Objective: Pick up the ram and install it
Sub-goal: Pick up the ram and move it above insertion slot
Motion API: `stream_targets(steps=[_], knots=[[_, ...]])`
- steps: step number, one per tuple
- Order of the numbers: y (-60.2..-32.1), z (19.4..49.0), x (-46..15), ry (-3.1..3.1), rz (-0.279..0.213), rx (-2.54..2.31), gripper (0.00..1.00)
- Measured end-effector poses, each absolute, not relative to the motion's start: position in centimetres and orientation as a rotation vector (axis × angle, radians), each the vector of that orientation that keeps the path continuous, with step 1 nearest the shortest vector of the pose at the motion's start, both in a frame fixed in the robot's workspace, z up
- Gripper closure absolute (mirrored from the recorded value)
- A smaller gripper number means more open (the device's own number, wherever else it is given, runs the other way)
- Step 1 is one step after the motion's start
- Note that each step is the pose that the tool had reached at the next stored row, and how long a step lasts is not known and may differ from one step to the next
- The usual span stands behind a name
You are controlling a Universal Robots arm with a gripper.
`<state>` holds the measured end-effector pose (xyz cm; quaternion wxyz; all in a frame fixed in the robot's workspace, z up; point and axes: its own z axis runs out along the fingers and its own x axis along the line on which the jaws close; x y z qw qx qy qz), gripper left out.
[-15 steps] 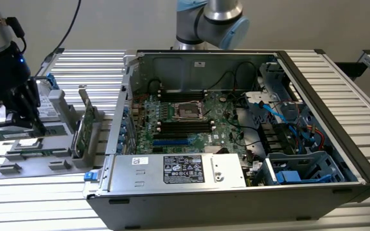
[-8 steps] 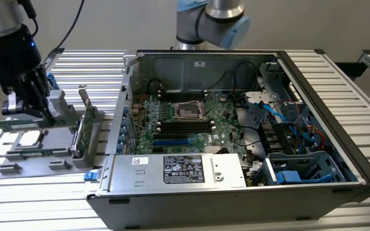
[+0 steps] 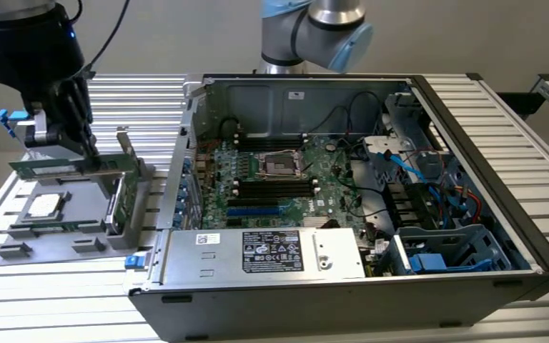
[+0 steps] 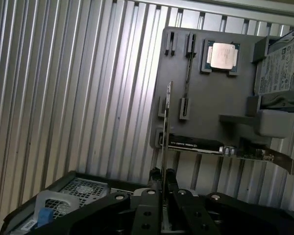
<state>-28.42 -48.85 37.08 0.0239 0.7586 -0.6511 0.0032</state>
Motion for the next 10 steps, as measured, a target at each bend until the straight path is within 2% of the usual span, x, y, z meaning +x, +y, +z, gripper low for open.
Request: stream_targets(steps=[10], knots=[[-48.8,39.6,-24.0,-2.021,-0.007,2.357,0.86]])
